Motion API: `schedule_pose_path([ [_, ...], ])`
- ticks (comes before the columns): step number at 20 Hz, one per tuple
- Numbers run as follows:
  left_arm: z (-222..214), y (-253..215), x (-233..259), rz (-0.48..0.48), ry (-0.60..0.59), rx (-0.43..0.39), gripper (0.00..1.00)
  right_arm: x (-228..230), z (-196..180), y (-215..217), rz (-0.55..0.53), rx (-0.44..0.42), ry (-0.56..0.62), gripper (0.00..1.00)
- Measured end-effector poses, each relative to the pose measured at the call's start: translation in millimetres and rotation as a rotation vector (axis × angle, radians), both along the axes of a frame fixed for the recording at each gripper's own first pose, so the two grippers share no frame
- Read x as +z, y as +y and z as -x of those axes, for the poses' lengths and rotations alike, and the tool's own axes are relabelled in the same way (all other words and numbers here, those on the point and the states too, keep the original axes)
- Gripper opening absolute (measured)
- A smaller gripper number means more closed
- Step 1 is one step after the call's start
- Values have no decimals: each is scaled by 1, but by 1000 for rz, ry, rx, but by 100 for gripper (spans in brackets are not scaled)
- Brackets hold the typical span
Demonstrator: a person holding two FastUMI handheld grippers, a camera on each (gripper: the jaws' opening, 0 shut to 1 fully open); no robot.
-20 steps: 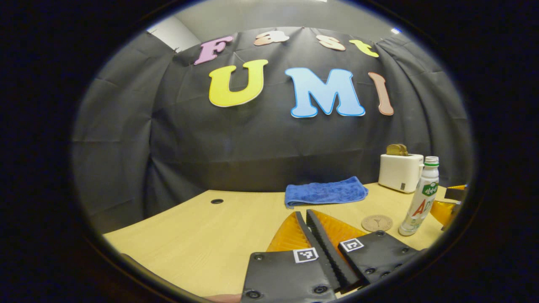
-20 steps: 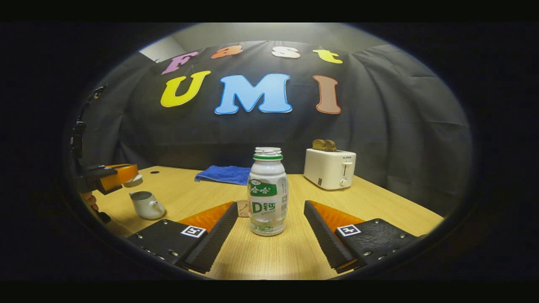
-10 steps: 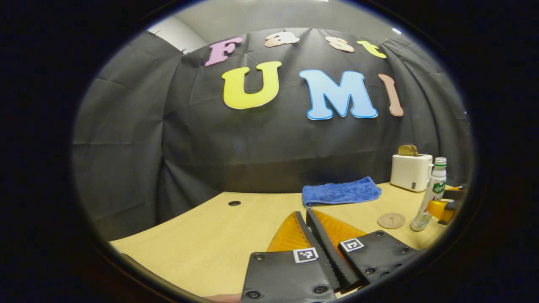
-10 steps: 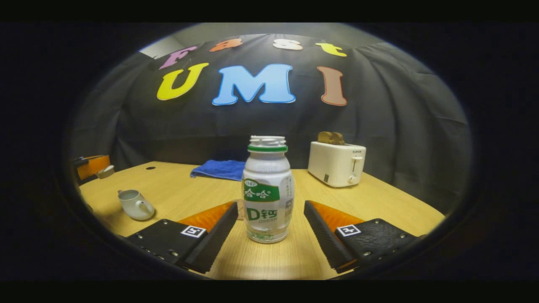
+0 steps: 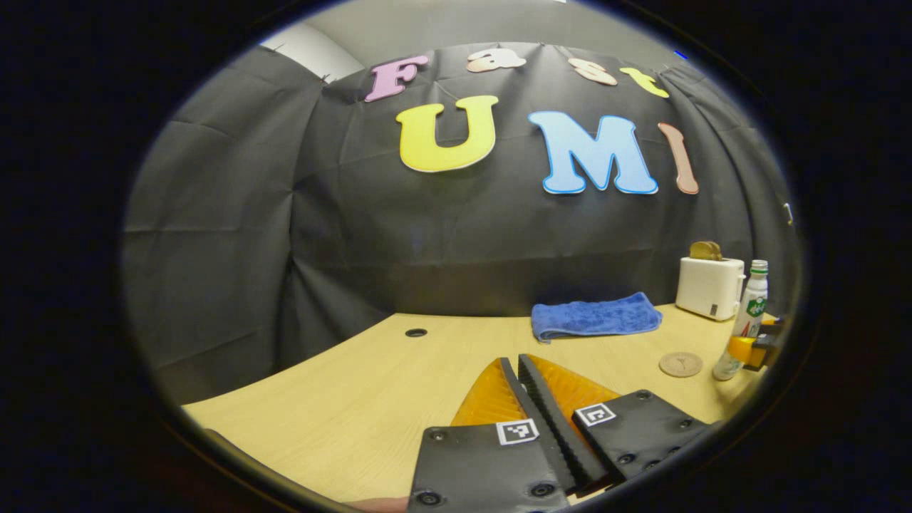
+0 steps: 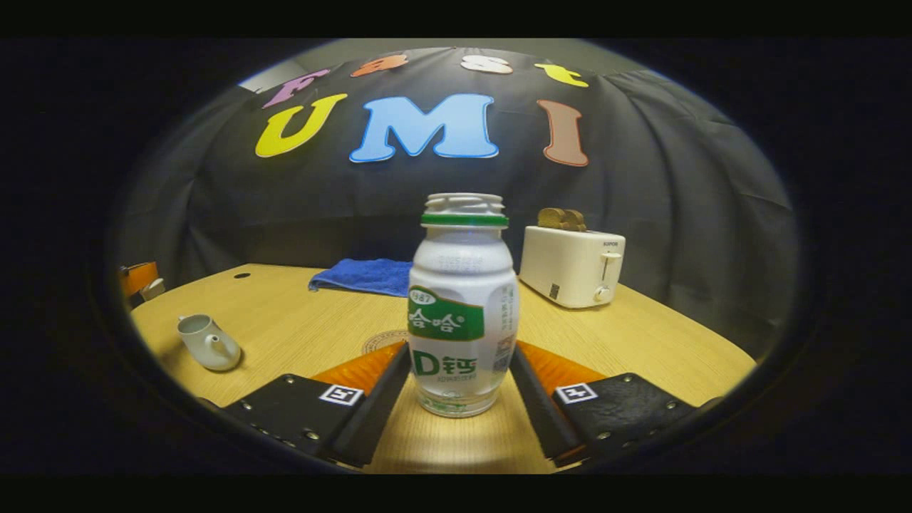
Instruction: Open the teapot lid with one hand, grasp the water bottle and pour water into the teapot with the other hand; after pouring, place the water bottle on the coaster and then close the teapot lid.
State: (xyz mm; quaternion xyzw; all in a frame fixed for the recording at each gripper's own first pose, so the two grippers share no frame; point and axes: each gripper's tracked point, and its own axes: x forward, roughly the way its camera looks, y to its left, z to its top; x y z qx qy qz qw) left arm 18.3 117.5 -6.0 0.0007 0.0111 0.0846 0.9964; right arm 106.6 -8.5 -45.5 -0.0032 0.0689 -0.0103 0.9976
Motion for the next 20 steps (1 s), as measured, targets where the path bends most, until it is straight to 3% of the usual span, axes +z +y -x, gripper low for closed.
schedule_pose_path([
  [6,3,1,-2,-1,2,-2,7,8,4,-2,61,-9,-16,78],
  [20,7,14,-7,14,3,6,7,57,5,45,546,37,-118,76],
])
